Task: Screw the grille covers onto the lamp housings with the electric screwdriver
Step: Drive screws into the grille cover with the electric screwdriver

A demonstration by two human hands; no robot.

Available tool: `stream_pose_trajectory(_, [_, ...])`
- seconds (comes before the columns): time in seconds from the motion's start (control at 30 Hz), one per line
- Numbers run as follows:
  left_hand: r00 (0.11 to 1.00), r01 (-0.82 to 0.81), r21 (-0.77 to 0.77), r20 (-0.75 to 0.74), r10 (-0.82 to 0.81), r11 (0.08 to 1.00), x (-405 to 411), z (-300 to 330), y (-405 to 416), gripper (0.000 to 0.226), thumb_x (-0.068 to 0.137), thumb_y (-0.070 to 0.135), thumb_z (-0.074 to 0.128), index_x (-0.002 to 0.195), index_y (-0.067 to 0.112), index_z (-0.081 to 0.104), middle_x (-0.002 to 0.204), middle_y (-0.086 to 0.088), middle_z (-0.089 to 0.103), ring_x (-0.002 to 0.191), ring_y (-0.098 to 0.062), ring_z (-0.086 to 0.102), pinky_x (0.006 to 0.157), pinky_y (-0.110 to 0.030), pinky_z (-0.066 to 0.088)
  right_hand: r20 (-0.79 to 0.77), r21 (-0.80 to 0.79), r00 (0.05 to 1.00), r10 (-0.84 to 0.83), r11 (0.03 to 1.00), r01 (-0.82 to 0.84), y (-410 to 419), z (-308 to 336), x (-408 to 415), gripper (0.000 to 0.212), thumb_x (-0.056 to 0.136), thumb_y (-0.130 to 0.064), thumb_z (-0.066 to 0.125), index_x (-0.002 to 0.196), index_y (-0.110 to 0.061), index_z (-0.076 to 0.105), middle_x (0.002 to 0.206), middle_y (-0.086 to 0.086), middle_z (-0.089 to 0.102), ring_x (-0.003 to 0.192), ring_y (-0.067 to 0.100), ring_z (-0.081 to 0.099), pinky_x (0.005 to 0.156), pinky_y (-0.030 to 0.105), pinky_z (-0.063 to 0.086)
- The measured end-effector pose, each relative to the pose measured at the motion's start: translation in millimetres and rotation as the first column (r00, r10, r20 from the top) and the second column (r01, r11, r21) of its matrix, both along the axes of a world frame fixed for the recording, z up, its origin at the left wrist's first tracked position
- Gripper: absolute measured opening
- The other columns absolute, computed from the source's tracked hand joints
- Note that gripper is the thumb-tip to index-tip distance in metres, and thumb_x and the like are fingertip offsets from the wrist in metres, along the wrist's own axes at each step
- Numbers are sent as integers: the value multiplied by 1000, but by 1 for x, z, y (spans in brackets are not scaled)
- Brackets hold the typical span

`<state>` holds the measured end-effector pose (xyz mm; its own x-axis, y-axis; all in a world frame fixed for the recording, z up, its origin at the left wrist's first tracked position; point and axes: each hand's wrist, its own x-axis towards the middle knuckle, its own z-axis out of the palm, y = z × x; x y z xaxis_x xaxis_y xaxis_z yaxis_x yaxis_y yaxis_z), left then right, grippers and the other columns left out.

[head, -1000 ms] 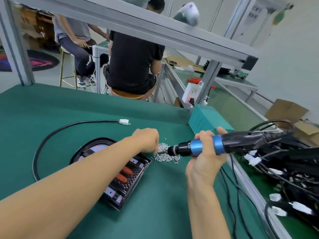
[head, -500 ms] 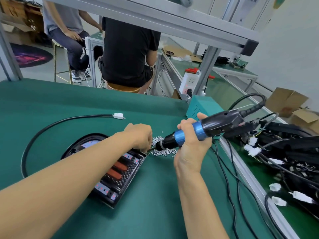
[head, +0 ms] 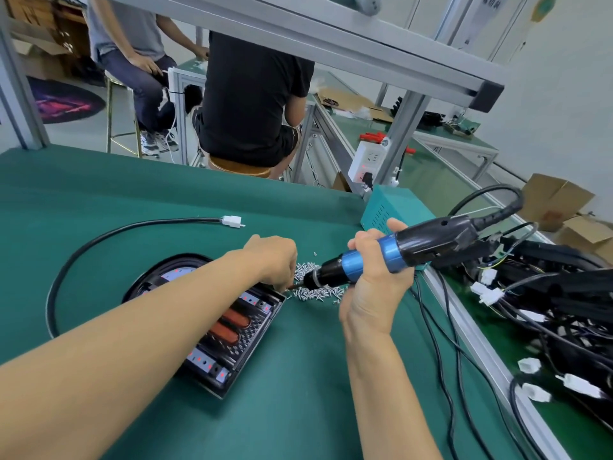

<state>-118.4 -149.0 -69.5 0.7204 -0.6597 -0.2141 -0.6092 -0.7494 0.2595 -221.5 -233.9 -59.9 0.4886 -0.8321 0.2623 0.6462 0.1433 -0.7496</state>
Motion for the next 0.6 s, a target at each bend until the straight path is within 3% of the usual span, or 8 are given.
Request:
stream_pose_trajectory(0.17, [988, -41, -243, 135, 76, 969, -7, 16, 25, 11, 83, 18, 64, 83, 24, 73, 88, 8, 70, 92, -18, 60, 93, -35, 31, 90, 7, 995, 42, 999, -43, 1, 21, -19, 32, 73, -1, 62, 100, -15, 54, 66, 1, 52, 54, 15, 54, 66, 29, 50])
stream_pose_trajectory(0.3, [935, -71, -428, 286, 209, 901, -29, 17, 70, 19, 89, 37, 57, 83, 27, 73, 80, 9, 64, 84, -17, 53, 77, -30, 23, 141, -7, 978, 153, 988, -154, 13, 34, -37, 28, 74, -2, 56, 98, -17, 53, 64, -2, 49, 54, 12, 50, 64, 27, 49])
stream_pose_trajectory(0.37, [911, -62, -490, 328, 250, 869, -48, 9, 97, 24, 91, 41, 53, 81, 29, 71, 85, 9, 64, 85, -15, 50, 77, -30, 21, 158, -12, 968, 195, 981, -195, 19, 38, -44, 27, 75, -4, 54, 98, -18, 53, 64, -3, 47, 54, 12, 50, 63, 26, 48])
stream_pose_trajectory(0.47, [922, -35, -587, 294, 254, 809, -82, -5, 134, 24, 87, 36, 49, 81, 28, 70, 91, 15, 63, 93, -11, 52, 87, -28, 23, 148, -43, 950, 274, 962, -271, 30, 41, -53, 26, 77, -5, 53, 98, -19, 52, 63, -5, 48, 54, 11, 50, 64, 25, 48])
stream_pose_trajectory(0.6, [936, 32, -652, 285, 205, 757, -114, -27, 163, 15, 83, 23, 58, 88, 25, 72, 102, 17, 63, 102, -4, 50, 98, -30, 26, 94, -96, 937, 337, 940, -328, 46, 35, -57, 28, 77, -4, 52, 101, -19, 52, 63, -4, 48, 54, 11, 49, 63, 24, 48])
